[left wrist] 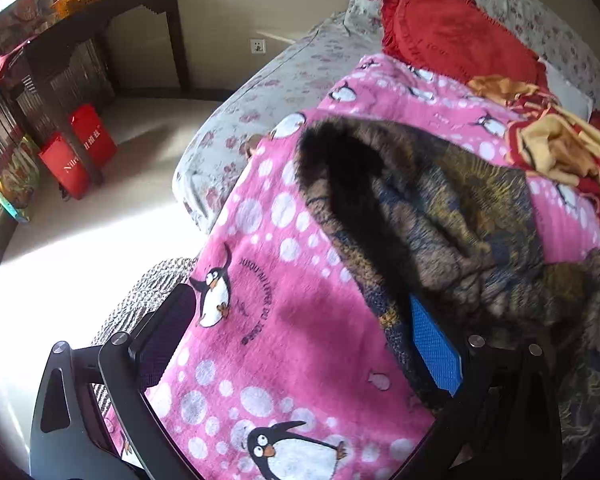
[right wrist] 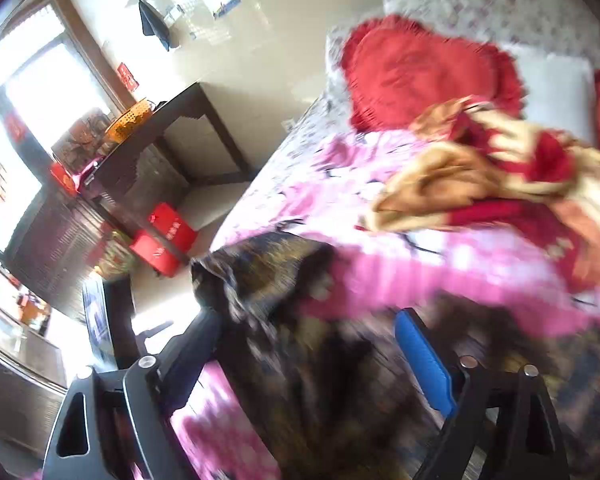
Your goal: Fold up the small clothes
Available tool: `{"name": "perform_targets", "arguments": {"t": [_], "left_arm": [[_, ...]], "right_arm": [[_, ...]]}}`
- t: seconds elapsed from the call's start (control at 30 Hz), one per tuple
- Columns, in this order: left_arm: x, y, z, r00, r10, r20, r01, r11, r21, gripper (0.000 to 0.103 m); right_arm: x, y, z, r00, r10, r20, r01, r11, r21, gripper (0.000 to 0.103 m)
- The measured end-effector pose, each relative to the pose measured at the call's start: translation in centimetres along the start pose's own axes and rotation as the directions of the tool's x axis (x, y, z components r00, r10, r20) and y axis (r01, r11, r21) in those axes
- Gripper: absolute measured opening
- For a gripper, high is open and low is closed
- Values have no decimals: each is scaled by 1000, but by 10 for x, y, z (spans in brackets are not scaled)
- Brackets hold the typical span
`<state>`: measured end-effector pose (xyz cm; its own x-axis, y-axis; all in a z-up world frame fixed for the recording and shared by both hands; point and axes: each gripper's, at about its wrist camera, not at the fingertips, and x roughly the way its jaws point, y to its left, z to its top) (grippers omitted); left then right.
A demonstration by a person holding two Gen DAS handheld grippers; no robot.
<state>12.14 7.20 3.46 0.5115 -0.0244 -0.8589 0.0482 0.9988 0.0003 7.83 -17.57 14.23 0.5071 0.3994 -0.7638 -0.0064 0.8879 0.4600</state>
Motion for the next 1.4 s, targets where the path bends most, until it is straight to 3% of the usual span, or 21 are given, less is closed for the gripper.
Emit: {"name": "perform_targets", "arguments": {"t": [0.2,0.23,0.27,0.3,0.37,0.43,0.5,0.63,0.77,0.93,1.13,1.3,1.4], "left_arm": [[11,10,-10,1000,-22,-18,21,999,-26,102],[11,10,-11,1000,-22,-16,22,999,-26,102],[12,10,-12,1000,-22,-15,21,999,-27,102],[12,10,-14,1000,-21,-16,21,999,-30,102],[15,8,-14,1000,-19,-16,18,999,-33,102],[11,7,-14,1000,-10,-5,10,1000,-23,102],[2,7,-14,1000,-8,14,8,1000,-11,102],[-42,11,-20,994,-41,104,41,999,7,102],[-92,8,-37,977,-98,190,91,995,48,102],[-125,-7,-59,965,-153,213,135,986,97,102],[-131,-40,-90,962,-228,153,204,966,156,102],[-126,-70,-120,966,-238,101,211,953,218,102],[-110,-81,-132,972,-229,42,215,953,215,102]], "right_arm": [[109,4,24,985,-93,-144,100,994,43,88],[120,1,24,982,-106,-154,116,992,55,84],[128,-1,23,982,-105,-155,117,991,65,66],[134,-2,23,984,-99,-147,110,992,65,55],[138,-3,22,987,-101,-125,110,992,62,16],[128,-6,23,992,-46,-115,58,994,97,4],[103,-3,27,997,-8,-78,16,995,96,4],[11,14,35,998,63,28,-64,998,19,4],[-98,18,28,987,93,130,-83,993,-81,4],[-197,-16,-9,978,62,200,-50,997,-66,4],[-255,-94,-65,969,-127,210,112,990,81,4],[-262,-172,-110,943,-303,139,263,933,248,4],[-241,-215,-129,925,-378,36,348,881,319,4]]}}
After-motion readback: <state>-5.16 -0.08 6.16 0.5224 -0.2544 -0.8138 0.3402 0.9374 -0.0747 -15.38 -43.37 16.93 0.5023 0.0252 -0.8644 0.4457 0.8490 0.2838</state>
